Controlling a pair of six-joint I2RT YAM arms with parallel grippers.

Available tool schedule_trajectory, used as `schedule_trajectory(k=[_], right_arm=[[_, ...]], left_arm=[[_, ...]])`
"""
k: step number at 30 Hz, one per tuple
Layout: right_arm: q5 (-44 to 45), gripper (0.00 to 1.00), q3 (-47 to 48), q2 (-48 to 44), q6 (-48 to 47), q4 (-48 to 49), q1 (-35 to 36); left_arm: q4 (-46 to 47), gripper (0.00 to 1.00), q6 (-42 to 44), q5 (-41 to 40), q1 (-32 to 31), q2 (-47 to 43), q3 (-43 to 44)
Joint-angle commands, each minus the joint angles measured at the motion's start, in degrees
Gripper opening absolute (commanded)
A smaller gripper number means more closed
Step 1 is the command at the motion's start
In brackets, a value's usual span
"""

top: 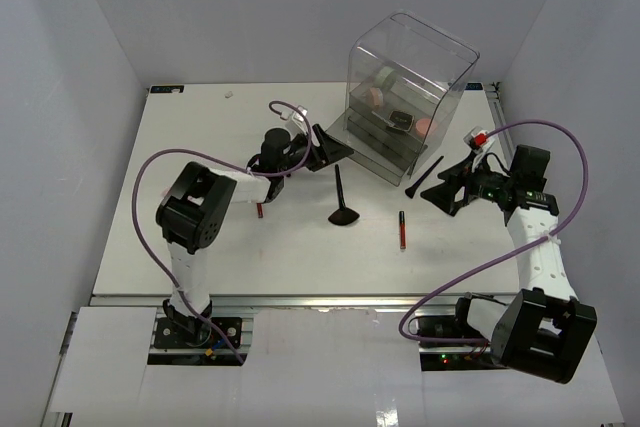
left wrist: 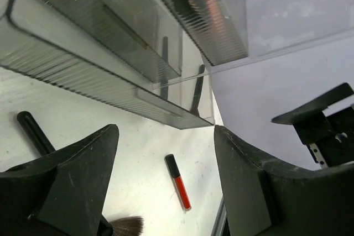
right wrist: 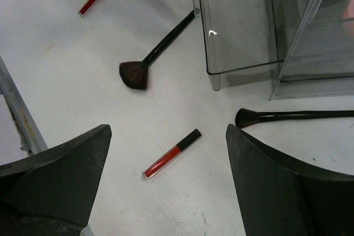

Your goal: Organize the makeup

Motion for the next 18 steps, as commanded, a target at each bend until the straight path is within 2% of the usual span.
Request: schedule_trajectory(k=[1, 3, 7, 12, 14, 16, 18], right_arm=[[7.5, 0.91, 1.7, -0.7, -5.1, -4.8, 3.3], [13.3, 0.91, 1.9, -0.6, -6.4, -6.4, 5.4], [28.9, 0.91, 2.7, 1.8, -8.4, -11.2, 15.5], [43.7, 0.92, 2.8, 6.9, -5.9, -14.6, 27.0], [45.3, 0.92, 3.3, 9.8, -4.7, -15.3, 28.8], [48.1, 0.93, 3.6, 12.9, -3.4, -15.3, 31.2], [49.9, 0.92, 4.0, 17.0, -2.5, -15.3, 32.3]], left_arm=[[-9.0, 0.82, 11.6, -0.7, 0.5, -11.7, -1.9], [-13.7, 0.85, 16.2, -2.6, 0.6, -16.3, -3.3], [-21.9, 0.98, 23.6, -6.9, 0.7, -26.2, -6.8], [-35.2, 0.98, 33.2, -11.5, 1.0, -38.7, -8.0], [-38.4, 0.98, 34.8, -17.6, 1.0, -43.1, -9.6], [-40.2, 0.98, 36.6, -21.1, 1.0, -47.7, -13.0], [-39.0, 0.98, 37.9, -21.2, 1.0, -52.9, -16.5]])
